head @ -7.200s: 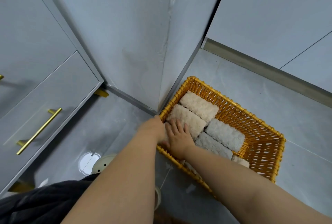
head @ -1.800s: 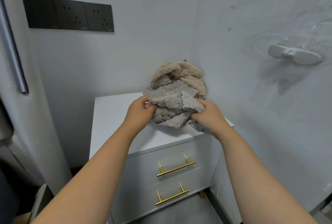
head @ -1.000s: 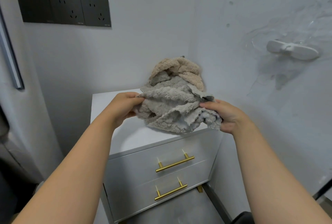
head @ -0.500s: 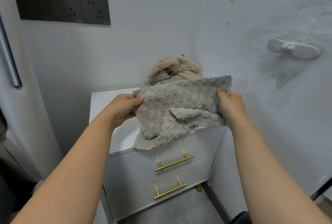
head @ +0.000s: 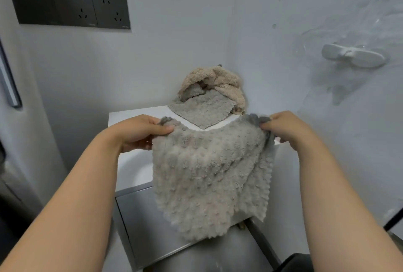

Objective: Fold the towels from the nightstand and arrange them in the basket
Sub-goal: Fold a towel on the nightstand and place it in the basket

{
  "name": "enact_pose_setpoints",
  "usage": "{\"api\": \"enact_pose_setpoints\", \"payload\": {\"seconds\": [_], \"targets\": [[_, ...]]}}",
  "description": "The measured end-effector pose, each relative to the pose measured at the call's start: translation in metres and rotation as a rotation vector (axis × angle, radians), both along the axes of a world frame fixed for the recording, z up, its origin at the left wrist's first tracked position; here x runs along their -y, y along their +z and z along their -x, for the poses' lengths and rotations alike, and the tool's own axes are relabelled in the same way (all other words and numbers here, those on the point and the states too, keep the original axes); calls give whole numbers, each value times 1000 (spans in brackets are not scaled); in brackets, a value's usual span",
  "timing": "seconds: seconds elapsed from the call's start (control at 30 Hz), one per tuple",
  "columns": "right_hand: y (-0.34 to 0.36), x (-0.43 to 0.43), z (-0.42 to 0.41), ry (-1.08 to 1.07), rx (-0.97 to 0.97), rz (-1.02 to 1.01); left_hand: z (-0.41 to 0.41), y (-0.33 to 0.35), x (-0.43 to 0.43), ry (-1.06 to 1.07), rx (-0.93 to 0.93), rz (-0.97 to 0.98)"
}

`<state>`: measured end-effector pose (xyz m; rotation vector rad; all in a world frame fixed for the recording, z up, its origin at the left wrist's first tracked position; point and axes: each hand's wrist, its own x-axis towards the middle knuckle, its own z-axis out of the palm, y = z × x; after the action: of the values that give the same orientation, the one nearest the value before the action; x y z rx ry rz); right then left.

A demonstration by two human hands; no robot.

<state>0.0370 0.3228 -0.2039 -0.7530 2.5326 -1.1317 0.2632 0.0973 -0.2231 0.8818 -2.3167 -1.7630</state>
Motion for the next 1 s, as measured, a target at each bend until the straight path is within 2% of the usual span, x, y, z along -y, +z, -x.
{"api": "enact_pose_setpoints", "payload": {"seconds": [0.07,0.17,0.27,0.4,0.53,0.6,0.67,0.7,0.77,0.87,0.93,1.0], "targets": [[-4,2,0,17,-2,-3,1,1,1,32,71,121],[-10,6,2,33,129,-44,7,-5,5,157,153,283],[-13,14,8,41,166,-67,10,-10,9,222,168,198],[-21,30,16,-53,159,69,16,-10,16,308,150,175],[-35,52,23,-130,109,320,26,-12,24,408,25,155],[-44,65,22,-194,-14,420,34,-17,27,551,-121,86],[-51,72,16,-185,-120,422,45,-24,27,683,-310,-21],[-56,74,13,-123,-131,401,48,-29,27,679,-345,-1],[-63,78,6,-11,-147,339,52,-40,19,501,-200,270],[-74,84,-6,111,-283,276,60,-57,4,195,-65,646],[-79,86,-15,166,-388,180,65,-67,1,57,77,770],[-82,86,-22,232,-470,25,67,-72,1,-71,294,869]]}}
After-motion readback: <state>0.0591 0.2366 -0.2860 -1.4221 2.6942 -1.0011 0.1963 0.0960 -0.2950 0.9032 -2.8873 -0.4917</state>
